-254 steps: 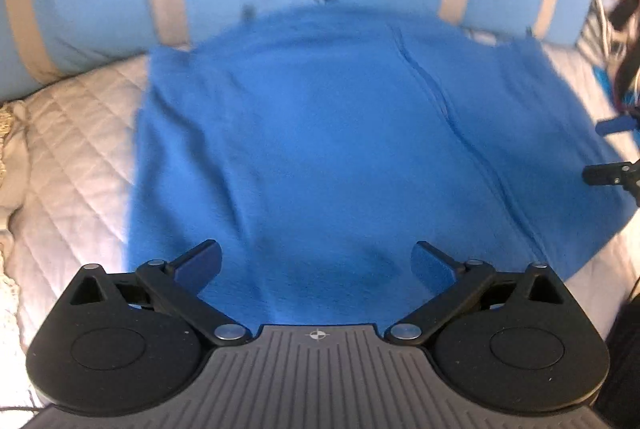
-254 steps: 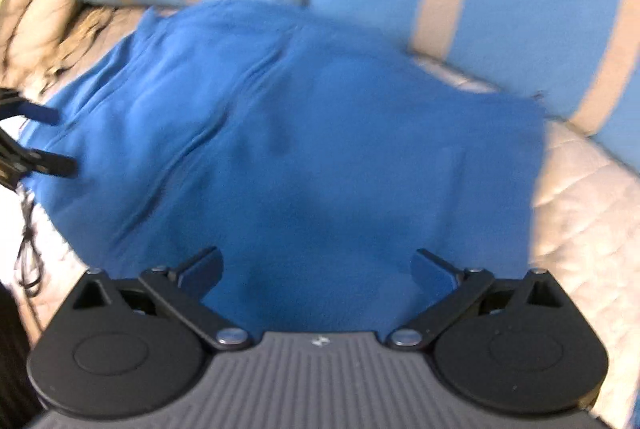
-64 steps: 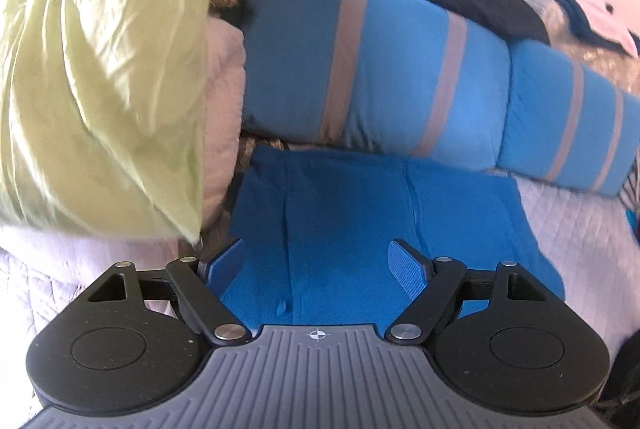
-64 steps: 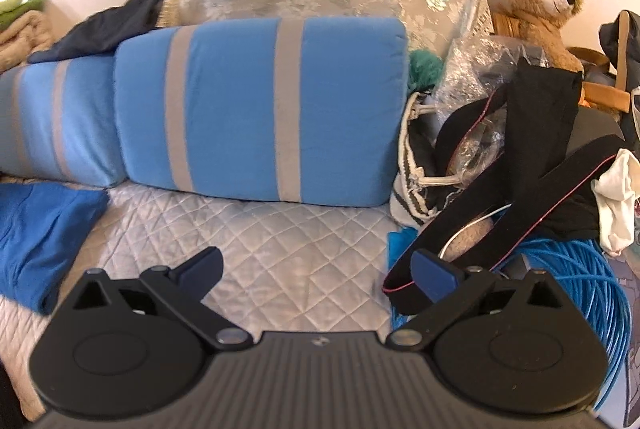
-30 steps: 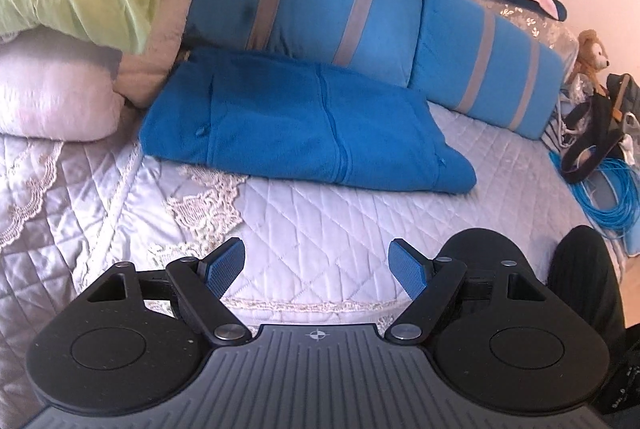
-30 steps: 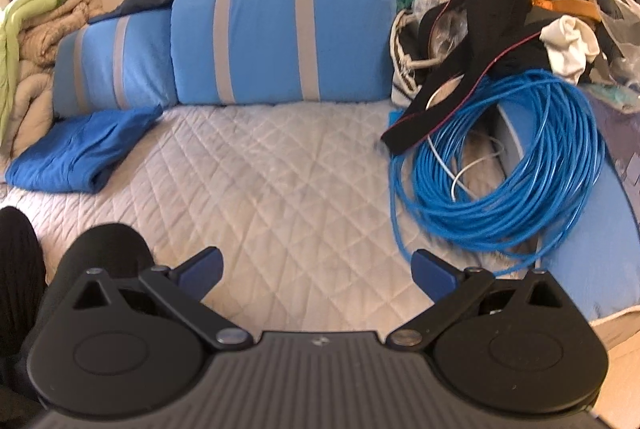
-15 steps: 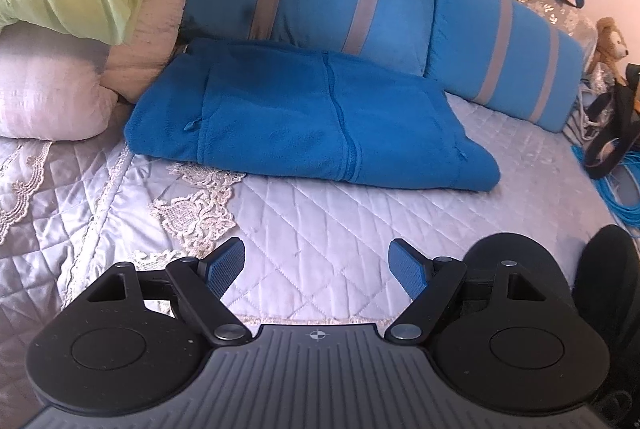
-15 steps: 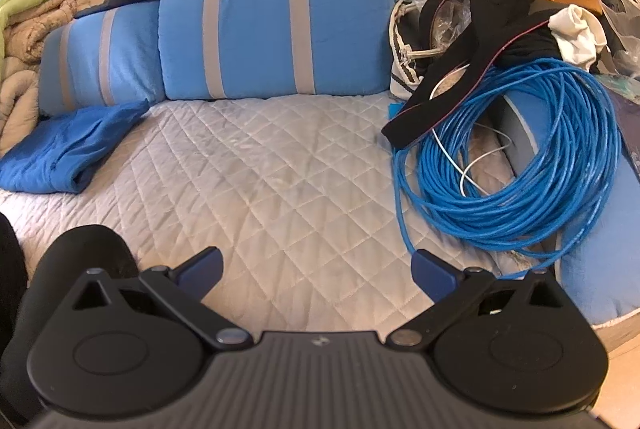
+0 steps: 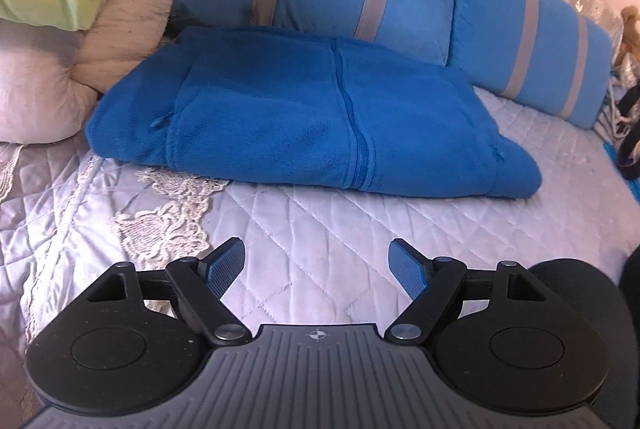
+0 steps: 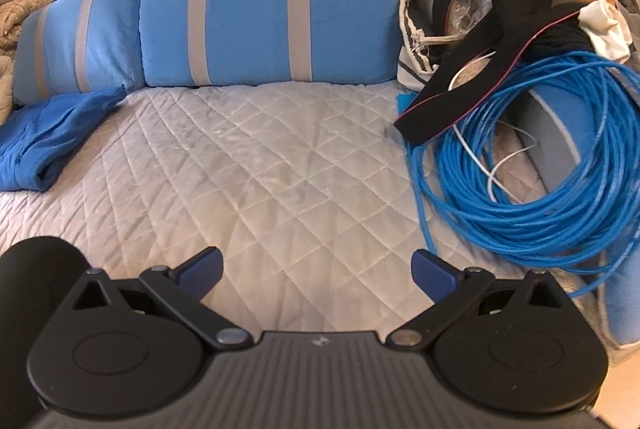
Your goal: Fold clothes
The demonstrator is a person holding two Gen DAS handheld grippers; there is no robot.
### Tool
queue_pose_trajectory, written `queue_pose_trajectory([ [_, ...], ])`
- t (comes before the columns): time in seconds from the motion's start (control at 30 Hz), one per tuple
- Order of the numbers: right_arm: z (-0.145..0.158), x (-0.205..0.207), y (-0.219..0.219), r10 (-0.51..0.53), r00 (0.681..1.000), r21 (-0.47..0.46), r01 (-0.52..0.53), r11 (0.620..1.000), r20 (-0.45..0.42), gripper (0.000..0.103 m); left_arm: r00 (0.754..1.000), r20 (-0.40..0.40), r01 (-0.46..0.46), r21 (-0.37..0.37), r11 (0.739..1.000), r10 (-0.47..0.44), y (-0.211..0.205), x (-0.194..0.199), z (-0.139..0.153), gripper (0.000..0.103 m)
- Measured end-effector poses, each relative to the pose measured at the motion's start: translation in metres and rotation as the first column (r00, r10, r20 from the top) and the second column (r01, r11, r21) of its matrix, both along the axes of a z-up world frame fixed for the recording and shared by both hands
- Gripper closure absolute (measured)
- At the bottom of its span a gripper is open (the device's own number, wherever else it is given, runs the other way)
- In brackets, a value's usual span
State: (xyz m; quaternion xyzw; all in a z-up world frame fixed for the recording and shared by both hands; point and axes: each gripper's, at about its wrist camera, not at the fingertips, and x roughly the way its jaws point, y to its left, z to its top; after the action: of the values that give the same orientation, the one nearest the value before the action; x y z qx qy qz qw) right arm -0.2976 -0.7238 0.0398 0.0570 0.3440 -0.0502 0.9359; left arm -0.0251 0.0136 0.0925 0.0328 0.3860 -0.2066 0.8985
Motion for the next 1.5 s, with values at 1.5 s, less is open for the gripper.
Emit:
queue_pose_trajectory([
  [1.5,-0.084,0.119,0.04,-0.017,0.987,-0.049,0.01,0.999,-0.157,0.0,0.998,-0.056,-0.02,0.191,0.981,0.031,-0.099,0.072,-0.07,0.0],
])
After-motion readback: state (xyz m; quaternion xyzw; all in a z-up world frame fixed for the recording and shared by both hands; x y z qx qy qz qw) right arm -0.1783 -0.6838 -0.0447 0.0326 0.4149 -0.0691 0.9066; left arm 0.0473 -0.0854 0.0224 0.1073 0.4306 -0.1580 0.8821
